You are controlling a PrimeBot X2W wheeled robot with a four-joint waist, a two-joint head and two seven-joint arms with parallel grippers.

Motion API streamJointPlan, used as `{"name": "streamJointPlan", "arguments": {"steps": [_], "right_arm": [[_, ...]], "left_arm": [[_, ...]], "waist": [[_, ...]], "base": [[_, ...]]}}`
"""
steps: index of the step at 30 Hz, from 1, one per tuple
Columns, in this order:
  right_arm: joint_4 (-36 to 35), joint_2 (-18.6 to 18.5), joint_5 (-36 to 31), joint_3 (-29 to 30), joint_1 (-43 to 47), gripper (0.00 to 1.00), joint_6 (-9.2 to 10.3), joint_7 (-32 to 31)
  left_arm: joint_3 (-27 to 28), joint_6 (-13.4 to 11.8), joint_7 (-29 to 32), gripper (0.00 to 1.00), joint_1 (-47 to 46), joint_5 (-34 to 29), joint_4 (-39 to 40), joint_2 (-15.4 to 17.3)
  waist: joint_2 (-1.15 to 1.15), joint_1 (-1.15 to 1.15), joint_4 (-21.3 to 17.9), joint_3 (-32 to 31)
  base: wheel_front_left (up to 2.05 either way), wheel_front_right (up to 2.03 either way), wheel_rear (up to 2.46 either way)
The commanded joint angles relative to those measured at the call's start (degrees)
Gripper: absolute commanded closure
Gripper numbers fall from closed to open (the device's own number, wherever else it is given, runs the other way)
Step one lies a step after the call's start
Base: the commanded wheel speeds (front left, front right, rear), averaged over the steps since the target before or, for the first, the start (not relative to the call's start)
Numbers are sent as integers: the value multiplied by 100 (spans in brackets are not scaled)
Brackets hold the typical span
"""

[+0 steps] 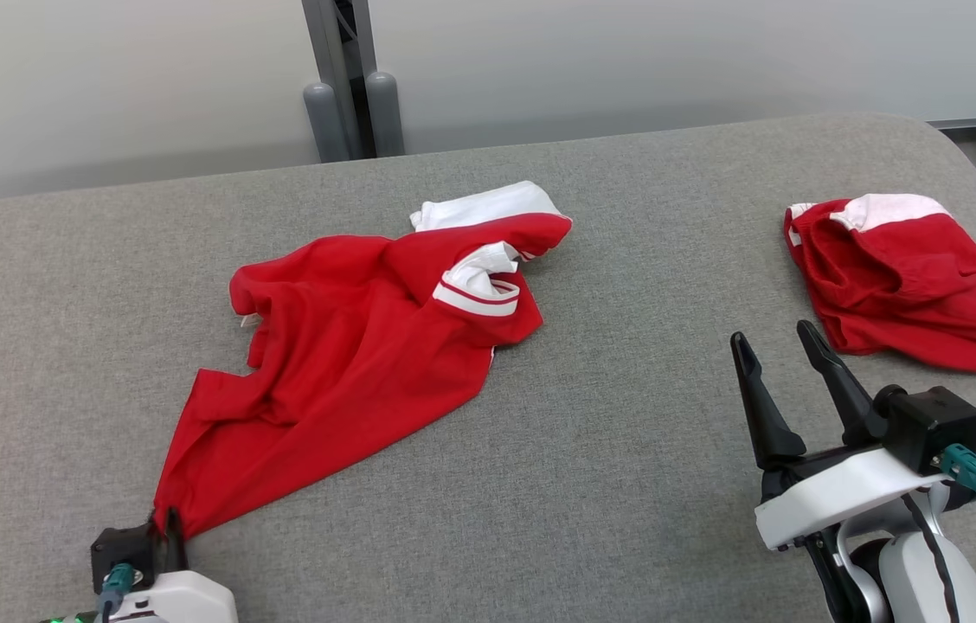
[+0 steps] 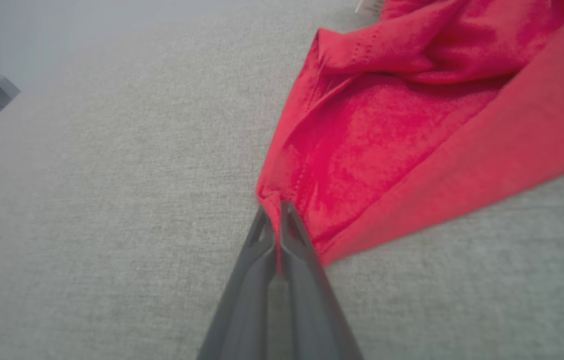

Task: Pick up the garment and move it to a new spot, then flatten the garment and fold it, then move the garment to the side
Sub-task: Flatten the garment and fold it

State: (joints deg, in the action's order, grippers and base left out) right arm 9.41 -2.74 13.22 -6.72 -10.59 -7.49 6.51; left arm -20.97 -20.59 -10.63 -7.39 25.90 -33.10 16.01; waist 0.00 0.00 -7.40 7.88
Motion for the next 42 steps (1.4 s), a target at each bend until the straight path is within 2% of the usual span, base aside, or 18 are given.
{"name": "streamJointPlan", "arguments": {"steps": [1,14,19,22,27,34,42], "right_arm": [[-10,-34,-11,18,-13,0,-1,23],[59,-34,65,-2,-41,0,-1,92],[48,-34,67,-7,-50,0,-1,105],[25,-34,56,-9,-63,0,-1,98],[1,-35,58,-16,-118,0,-1,101],[7,-33,94,-39,-190,0,-1,136],[27,-34,150,-116,-282,0,-1,207]], "left_arm": [[56,-64,-11,0,122,60,22,82],[32,-222,-68,0,23,-142,1053,390],[-311,-92,162,0,-334,-425,1661,409],[-563,72,337,0,-636,-554,1863,376],[-942,488,554,0,-1175,-639,1709,235],[-1297,1031,619,0,-1921,-698,1057,-9],[-1526,1431,543,0,-2778,-734,66,-367]], "waist": [[0,0,-4,-6],[0,0,-52,-72],[0,0,-190,-34],[0,0,-281,14],[0,0,-432,127],[0,0,-640,297],[0,0,-872,485]], "base": [[0,0,0],[0,0,0],[0,0,0],[0,0,0],[0,0,0],[0,0,0],[0,0,0]]}}
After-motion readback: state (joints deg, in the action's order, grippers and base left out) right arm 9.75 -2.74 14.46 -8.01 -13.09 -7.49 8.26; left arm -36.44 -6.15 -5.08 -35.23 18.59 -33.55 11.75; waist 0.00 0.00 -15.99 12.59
